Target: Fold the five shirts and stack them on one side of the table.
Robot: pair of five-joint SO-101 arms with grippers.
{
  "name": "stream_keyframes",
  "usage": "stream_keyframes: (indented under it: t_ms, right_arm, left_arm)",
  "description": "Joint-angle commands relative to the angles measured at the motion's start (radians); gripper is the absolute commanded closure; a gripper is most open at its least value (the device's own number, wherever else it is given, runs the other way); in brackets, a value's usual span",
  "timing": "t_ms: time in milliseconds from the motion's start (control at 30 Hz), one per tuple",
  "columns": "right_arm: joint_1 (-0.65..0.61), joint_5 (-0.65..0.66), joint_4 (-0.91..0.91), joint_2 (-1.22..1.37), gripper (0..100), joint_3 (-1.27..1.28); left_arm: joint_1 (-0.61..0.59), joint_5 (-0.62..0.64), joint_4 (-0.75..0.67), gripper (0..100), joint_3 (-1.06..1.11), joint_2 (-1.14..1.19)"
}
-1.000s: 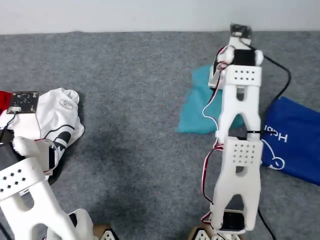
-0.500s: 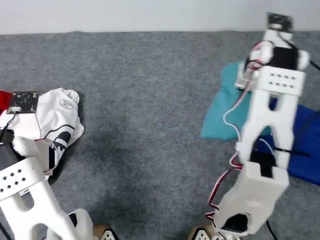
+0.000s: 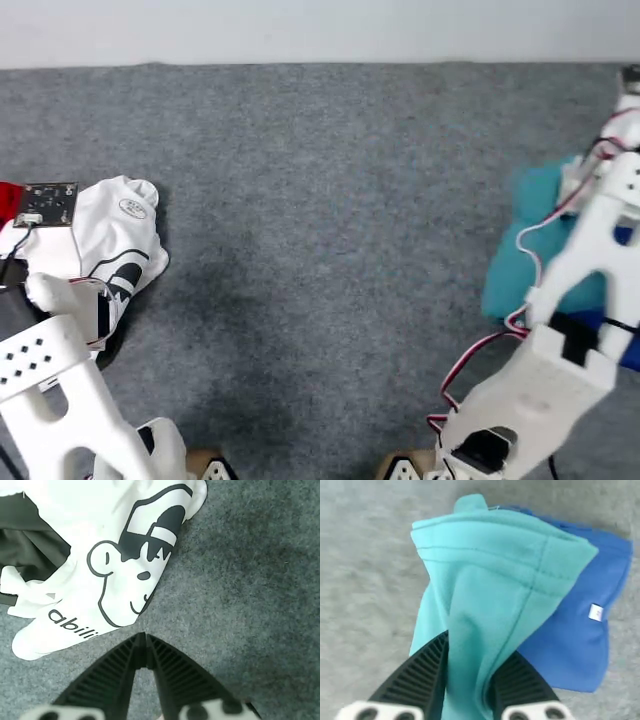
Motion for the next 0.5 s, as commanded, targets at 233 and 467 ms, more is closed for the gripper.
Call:
stream_keyframes:
  t_ms: [233, 467]
  right_arm:
    - [0.206, 0.153, -0.183, 0.157, 98.8, -0.008]
    - [0.226, 0.236, -0.154, 0.229, 82.6, -0.023]
  left_arm:
    - [0.006, -0.002, -0.006, 100, -0.002, -0.017]
    - [0.006, -0.002, -0.005, 100, -0.002, -0.015]
